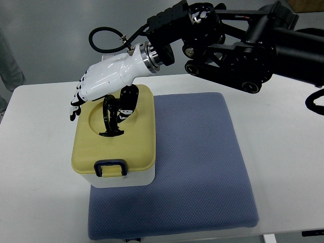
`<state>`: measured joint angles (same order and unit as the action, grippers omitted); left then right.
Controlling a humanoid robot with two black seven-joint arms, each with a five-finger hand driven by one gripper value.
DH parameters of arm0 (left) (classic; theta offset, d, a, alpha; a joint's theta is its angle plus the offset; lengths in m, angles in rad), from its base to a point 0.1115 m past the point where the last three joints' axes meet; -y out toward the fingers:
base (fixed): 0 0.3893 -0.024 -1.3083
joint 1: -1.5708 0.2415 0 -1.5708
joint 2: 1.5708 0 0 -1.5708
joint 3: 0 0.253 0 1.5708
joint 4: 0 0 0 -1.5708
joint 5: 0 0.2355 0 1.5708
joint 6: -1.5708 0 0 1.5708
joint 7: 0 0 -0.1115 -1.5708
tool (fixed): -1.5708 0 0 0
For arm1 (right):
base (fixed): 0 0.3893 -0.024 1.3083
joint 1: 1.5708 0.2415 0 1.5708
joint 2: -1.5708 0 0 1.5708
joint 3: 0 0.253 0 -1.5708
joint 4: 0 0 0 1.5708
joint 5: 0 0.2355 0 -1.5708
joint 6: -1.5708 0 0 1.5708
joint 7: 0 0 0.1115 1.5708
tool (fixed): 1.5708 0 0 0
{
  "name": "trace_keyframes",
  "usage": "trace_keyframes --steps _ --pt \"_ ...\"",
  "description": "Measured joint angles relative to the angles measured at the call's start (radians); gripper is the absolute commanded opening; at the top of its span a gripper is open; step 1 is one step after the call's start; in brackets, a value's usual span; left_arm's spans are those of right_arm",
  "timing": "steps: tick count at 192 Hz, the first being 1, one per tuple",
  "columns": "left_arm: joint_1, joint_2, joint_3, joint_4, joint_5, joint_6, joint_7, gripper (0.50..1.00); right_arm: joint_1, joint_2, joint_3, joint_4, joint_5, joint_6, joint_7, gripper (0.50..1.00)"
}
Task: Open white storage box with right hand
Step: 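Lower the right hand and close its fingers around the black handle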
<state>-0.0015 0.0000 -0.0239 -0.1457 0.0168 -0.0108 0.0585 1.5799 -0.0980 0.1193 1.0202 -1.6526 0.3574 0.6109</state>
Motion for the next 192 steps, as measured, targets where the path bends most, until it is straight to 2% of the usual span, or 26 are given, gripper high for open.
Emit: trace_keyframes --steps 50,86,125,166,192 --pt "0.0 0.0 0.0 0.0 0.0 0.0 0.0 1.0 0.003 0.003 -0.02 -0.009 -0.05 -0.016 -0.003 0.797" --pt "0.0 0.0 0.001 0.0 0.0 0.0 0.0 1.0 0.004 0.004 -0.022 -0.026 -0.063 -0.017 -0.036 0.797" --pt "0.0 0.0 0.001 0.0 0.0 0.0 0.0 1.0 -0.004 0.005 -0.058 -0.039 -0.065 -0.024 -0.042 0.797" --pt "0.0 0.0 0.001 0.0 0.0 0.0 0.0 1.0 -0.01 0.006 -0.069 -0.04 -0.065 -0.033 -0.042 0.731" --pt "0.0 0.0 0.001 0.0 0.0 0.0 0.0 1.0 -0.01 0.003 -0.069 -0.04 -0.064 -0.034 -0.042 0.715"
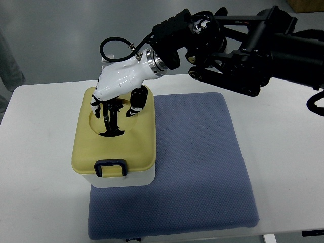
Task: Open white storage box with right hand
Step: 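Lower the right hand and close its fingers around the black handle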
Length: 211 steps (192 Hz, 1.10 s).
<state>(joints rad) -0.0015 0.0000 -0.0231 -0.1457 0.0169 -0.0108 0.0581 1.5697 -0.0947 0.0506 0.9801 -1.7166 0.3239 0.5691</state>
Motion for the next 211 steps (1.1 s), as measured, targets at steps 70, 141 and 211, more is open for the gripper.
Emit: trace_keyframes --steps 70,141,211 --pt "0.0 0.0 0.0 0.0 0.0 0.0 0.0 1.0 0.001 -0.009 0.001 0.003 0.004 0.007 0.01 0.654" --pt "0.0 0.0 0.0 0.0 0.0 0.0 0.0 1.0 -0.001 0.0 0.005 0.015 0.014 0.013 0.04 0.545" --pt "0.0 0.0 0.0 0.0 0.0 0.0 0.0 1.0 -0.001 0.0 0.01 0.015 0.017 0.015 0.042 0.5"
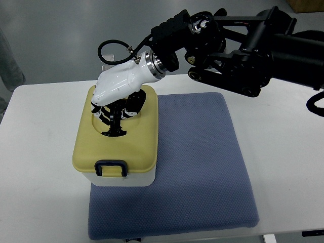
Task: Open white storage box with right hand
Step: 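Lower the right hand and close its fingers around the black handle, then lift the yellow lid off the box with the right hand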
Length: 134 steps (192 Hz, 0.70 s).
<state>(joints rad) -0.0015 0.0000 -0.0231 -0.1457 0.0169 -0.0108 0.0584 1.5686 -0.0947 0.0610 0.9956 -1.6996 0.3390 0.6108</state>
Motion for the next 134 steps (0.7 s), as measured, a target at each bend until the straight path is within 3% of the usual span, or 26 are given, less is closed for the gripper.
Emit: trace_keyframes --steps 88,134 --pt "0.0 0.0 0.0 0.0 0.0 0.0 0.0 1.0 0.022 -0.014 0.044 0.012 0.011 0.033 0.0 0.5" --pt "0.0 0.0 0.0 0.0 0.0 0.0 0.0 1.0 0.045 -0.085 0.049 0.011 0.011 0.044 0.0 0.5"
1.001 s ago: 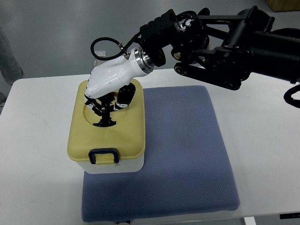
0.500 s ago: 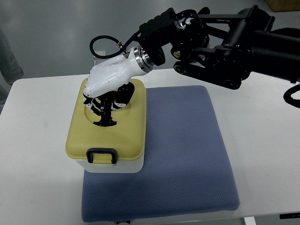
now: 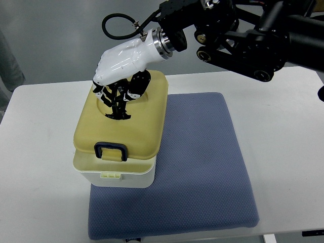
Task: Open white storage box with right hand
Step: 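Lift the yellow lid off the box with the right hand, then lower the yellow lid onto the mat beside the box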
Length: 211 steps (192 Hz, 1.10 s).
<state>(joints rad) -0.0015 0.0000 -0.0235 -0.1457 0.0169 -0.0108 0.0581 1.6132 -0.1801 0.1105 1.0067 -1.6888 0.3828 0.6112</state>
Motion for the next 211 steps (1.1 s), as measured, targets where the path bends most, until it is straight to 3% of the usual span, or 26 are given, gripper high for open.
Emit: trace_keyframes --steps 82,115,157,211 --pt "0.0 0.0 0.001 0.0 0.0 0.0 0.0 1.0 -0.043 -0.28 0.024 -0.029 0.056 -0.018 0.0 0.5" --pt "0.0 0.0 0.0 0.0 0.0 0.0 0.0 1.0 -0.132 -0.362 0.014 -0.052 0.056 -0.079 -0.001 0.5" --pt "0.0 0.0 0.0 0.0 0.0 0.0 0.0 1.0 -0.265 -0.397 0.005 -0.07 0.05 -0.138 0.0 0.5" --pt "0.0 0.0 0.0 0.0 0.0 0.0 0.0 1.0 -0.368 -0.368 0.004 -0.114 0.042 -0.178 0.0 0.5"
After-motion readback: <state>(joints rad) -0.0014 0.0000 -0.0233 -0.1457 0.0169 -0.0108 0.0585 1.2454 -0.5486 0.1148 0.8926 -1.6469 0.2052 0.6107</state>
